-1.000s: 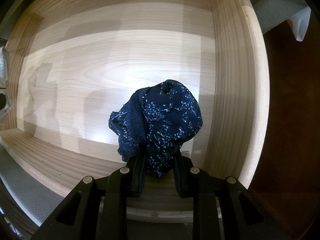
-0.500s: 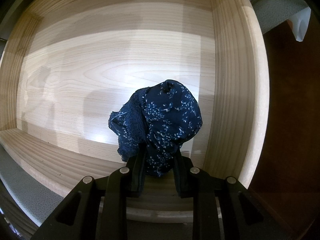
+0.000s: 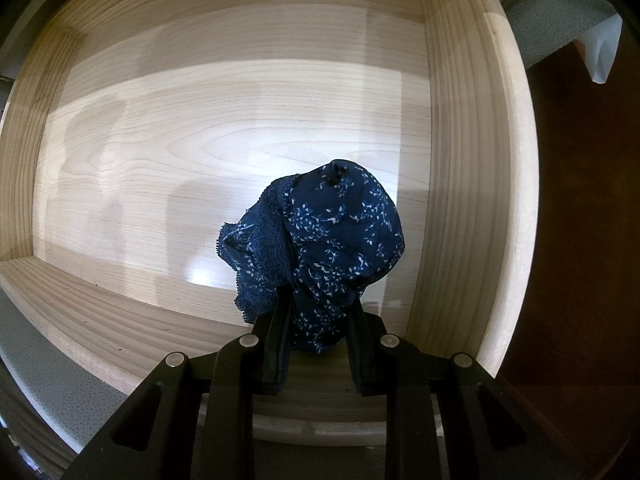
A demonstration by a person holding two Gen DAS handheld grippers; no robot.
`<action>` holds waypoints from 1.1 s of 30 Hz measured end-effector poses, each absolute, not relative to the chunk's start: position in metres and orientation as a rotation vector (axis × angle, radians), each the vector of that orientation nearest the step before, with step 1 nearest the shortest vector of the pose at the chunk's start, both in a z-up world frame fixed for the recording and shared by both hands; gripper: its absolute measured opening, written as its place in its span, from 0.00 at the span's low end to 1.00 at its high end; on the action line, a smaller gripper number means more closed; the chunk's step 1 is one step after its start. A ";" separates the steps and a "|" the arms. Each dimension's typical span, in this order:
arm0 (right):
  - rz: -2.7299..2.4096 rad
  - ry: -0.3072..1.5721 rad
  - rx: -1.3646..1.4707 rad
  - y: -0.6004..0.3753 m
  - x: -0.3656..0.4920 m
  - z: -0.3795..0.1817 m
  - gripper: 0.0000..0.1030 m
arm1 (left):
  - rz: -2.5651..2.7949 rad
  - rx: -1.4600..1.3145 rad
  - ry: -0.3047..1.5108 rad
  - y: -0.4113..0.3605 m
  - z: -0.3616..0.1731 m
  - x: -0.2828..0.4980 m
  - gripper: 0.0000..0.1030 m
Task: Take underwear out of drawer
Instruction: 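Carry the grey hexagon-print garment over the white box and lower it in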
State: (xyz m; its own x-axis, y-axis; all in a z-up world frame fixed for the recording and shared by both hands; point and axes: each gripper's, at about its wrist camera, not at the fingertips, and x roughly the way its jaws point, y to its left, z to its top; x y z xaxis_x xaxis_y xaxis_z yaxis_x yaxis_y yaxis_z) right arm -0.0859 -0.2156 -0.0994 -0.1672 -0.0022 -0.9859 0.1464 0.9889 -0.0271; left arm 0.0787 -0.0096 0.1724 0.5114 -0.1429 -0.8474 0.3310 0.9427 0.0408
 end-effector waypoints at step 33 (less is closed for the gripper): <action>-0.138 1.740 0.108 -0.218 -0.077 -0.097 0.20 | -0.218 0.217 1.030 -0.053 0.126 0.217 0.44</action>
